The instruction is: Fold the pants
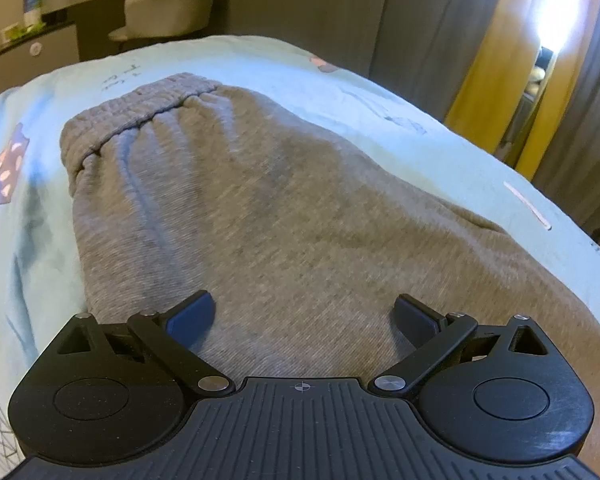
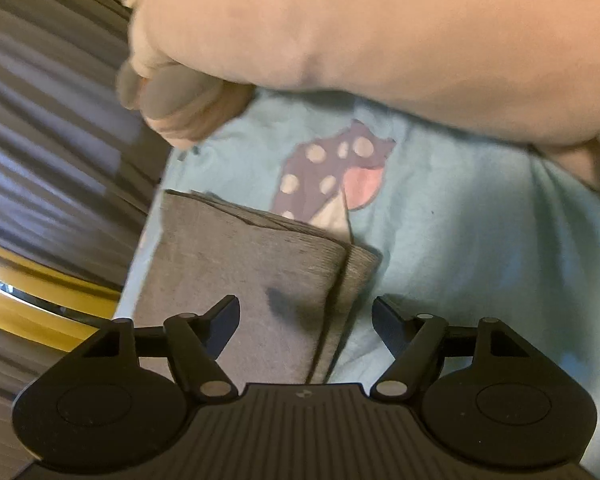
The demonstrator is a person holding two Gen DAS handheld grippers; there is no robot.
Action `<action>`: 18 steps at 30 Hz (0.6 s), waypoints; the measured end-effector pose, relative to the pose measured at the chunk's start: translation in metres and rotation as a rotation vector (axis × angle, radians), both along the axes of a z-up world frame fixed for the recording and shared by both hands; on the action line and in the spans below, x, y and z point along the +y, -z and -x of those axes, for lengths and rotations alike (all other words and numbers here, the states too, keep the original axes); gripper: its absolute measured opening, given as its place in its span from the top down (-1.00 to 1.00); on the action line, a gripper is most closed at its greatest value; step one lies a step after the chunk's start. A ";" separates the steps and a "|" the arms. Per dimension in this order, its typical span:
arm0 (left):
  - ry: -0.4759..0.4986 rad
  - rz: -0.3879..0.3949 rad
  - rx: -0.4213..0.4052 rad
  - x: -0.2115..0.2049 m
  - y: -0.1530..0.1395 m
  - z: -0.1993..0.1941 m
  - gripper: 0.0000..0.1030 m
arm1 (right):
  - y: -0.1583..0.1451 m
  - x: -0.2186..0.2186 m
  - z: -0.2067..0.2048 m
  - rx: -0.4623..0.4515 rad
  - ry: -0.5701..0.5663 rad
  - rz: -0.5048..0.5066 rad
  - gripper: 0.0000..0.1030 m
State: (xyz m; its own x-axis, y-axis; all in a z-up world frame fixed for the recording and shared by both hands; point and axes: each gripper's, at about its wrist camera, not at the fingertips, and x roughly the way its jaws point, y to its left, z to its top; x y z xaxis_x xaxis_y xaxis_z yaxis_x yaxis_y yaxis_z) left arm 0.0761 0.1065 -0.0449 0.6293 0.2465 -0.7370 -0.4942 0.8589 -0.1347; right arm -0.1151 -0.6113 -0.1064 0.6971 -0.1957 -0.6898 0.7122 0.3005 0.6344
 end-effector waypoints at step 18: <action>0.114 -0.055 0.032 -0.031 -0.013 0.022 -0.96 | -0.012 0.002 -0.034 0.019 -0.138 0.118 0.39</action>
